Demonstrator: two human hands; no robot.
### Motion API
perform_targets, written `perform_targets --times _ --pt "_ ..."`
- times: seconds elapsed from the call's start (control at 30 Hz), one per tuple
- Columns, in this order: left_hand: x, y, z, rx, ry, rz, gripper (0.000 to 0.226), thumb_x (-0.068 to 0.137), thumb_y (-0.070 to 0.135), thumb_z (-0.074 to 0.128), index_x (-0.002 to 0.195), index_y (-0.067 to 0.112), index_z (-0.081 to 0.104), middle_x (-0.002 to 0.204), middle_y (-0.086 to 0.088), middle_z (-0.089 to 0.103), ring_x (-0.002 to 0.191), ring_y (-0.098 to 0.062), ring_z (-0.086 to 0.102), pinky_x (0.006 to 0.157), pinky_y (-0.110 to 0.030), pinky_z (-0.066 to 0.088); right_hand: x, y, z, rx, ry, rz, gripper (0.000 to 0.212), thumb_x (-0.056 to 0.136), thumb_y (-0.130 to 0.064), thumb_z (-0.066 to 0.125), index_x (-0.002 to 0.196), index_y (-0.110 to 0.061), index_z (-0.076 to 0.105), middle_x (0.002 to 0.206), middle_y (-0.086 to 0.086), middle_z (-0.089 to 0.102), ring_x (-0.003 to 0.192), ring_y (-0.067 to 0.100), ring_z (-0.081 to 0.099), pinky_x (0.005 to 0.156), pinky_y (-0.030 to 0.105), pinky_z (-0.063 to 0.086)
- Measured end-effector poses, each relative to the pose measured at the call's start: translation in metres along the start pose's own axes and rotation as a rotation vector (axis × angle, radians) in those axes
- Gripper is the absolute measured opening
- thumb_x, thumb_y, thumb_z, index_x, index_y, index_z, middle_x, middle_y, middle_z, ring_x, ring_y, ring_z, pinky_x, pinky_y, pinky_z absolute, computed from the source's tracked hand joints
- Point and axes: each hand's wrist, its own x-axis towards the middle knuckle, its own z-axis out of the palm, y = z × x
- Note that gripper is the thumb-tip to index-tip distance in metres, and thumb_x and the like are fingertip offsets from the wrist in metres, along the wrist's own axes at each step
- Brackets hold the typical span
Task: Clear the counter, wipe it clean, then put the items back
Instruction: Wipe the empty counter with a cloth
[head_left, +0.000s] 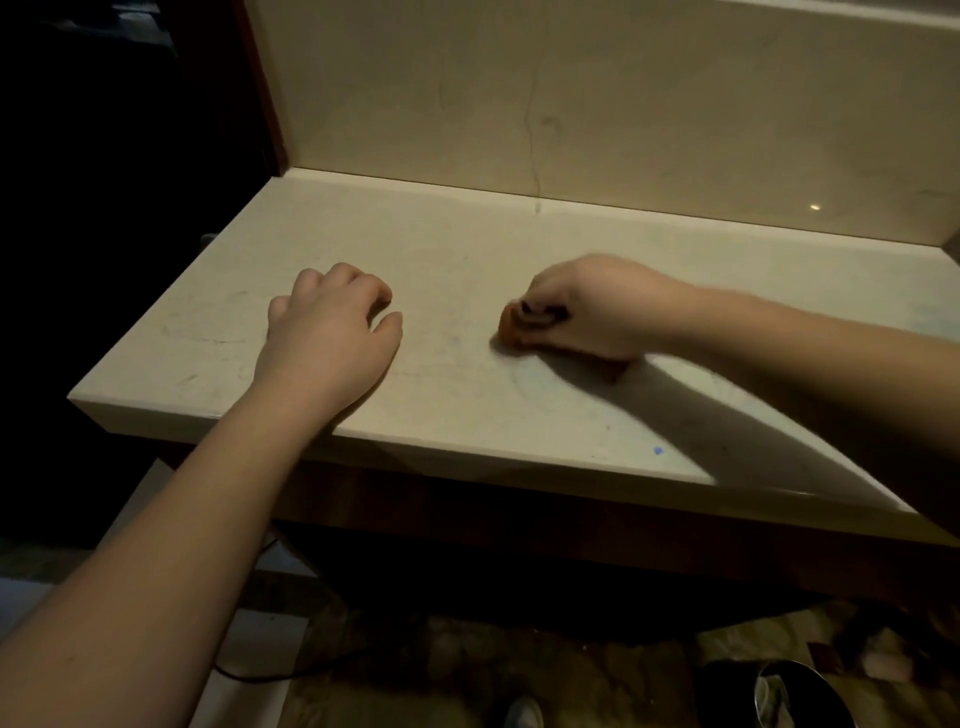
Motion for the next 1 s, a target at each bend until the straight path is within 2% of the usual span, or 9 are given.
perform_targets --times 0.1,0.17,0.37,0.47,0.6,0.67,0.73,0.83,1.0 --pt "0.001 0.000 0.000 -0.005 0.004 0.000 0.035 0.096 0.037 0.041 0.124 0.022 0.056 0.131 0.001 0.050 0.121 -0.022 0.038 0.099 -0.043 0.031 -0.038 -0.036 -0.003 0.159 -0.095 -0.271 0.047 0.086 -0.058 0.043 0.102 -0.025 0.072 0.097 -0.006 0.067 0.087 0.016 0.062 0.069 0.029 0.048" --pt "0.001 -0.001 0.000 -0.005 0.006 0.002 0.035 0.096 0.037 0.041 0.124 0.022 0.056 0.131 0.001 0.050 0.121 -0.022 0.039 0.099 -0.043 0.031 -0.043 -0.031 -0.004 0.190 -0.137 -0.287 0.051 0.084 -0.060 0.040 0.105 -0.027 0.072 0.101 -0.008 0.067 0.089 0.012 0.061 0.070 0.028 0.047" --pt "-0.001 0.001 -0.001 -0.002 0.008 -0.002 0.035 0.097 0.038 0.042 0.124 0.021 0.056 0.131 0.000 0.050 0.121 -0.023 0.039 0.098 -0.044 0.031 0.006 0.034 -0.001 -0.071 -0.029 0.173 0.057 0.085 -0.064 0.050 0.083 -0.009 0.064 0.087 0.005 0.060 0.083 0.030 0.058 0.064 0.031 0.038" --pt "-0.002 0.001 -0.001 -0.001 0.010 -0.003 0.035 0.097 0.037 0.042 0.124 0.021 0.056 0.131 0.000 0.051 0.121 -0.024 0.039 0.098 -0.045 0.031 -0.014 0.011 -0.001 -0.010 0.029 -0.026 0.059 0.082 -0.066 0.045 0.087 -0.012 0.068 0.089 0.002 0.064 0.081 0.025 0.060 0.066 0.031 0.042" --pt "-0.001 0.001 -0.001 0.003 0.013 -0.006 0.035 0.097 0.037 0.042 0.124 0.021 0.056 0.132 0.000 0.050 0.121 -0.023 0.039 0.098 -0.044 0.031 -0.052 -0.021 -0.004 0.194 -0.155 -0.286 0.045 0.083 -0.054 0.045 0.103 -0.024 0.072 0.099 -0.007 0.066 0.088 0.015 0.061 0.069 0.030 0.048" --pt "-0.002 0.002 -0.001 0.003 0.010 -0.008 0.035 0.097 0.037 0.042 0.124 0.021 0.056 0.132 0.000 0.050 0.122 -0.024 0.039 0.098 -0.044 0.030 -0.039 -0.007 -0.004 0.149 -0.085 -0.184 0.050 0.081 -0.060 0.045 0.095 -0.020 0.070 0.094 -0.006 0.065 0.086 0.018 0.061 0.068 0.028 0.044" --pt "-0.002 0.002 -0.002 0.001 0.005 -0.009 0.035 0.097 0.037 0.042 0.125 0.021 0.056 0.132 0.000 0.050 0.122 -0.024 0.038 0.099 -0.044 0.030 -0.012 0.030 -0.003 0.015 -0.005 0.061 0.045 0.084 -0.061 0.048 0.078 -0.017 0.060 0.085 0.001 0.059 0.086 0.029 0.059 0.066 0.029 0.037" --pt "-0.004 0.004 -0.004 0.011 -0.005 -0.009 0.035 0.097 0.037 0.042 0.126 0.021 0.056 0.134 -0.001 0.049 0.124 -0.024 0.038 0.100 -0.044 0.030 0.014 0.059 -0.004 -0.081 -0.014 0.271 0.045 0.089 -0.057 0.052 0.066 -0.018 0.046 0.077 0.001 0.049 0.082 0.031 0.054 0.064 0.031 0.032" --pt "-0.004 0.008 -0.005 0.044 -0.014 -0.005 0.035 0.098 0.035 0.042 0.126 0.019 0.056 0.133 -0.002 0.051 0.122 -0.025 0.040 0.099 -0.045 0.032 -0.024 0.000 0.003 0.121 -0.013 -0.118 0.033 0.088 -0.045 0.059 0.087 -0.013 0.067 0.087 -0.004 0.062 0.080 0.020 0.058 0.069 0.031 0.043"
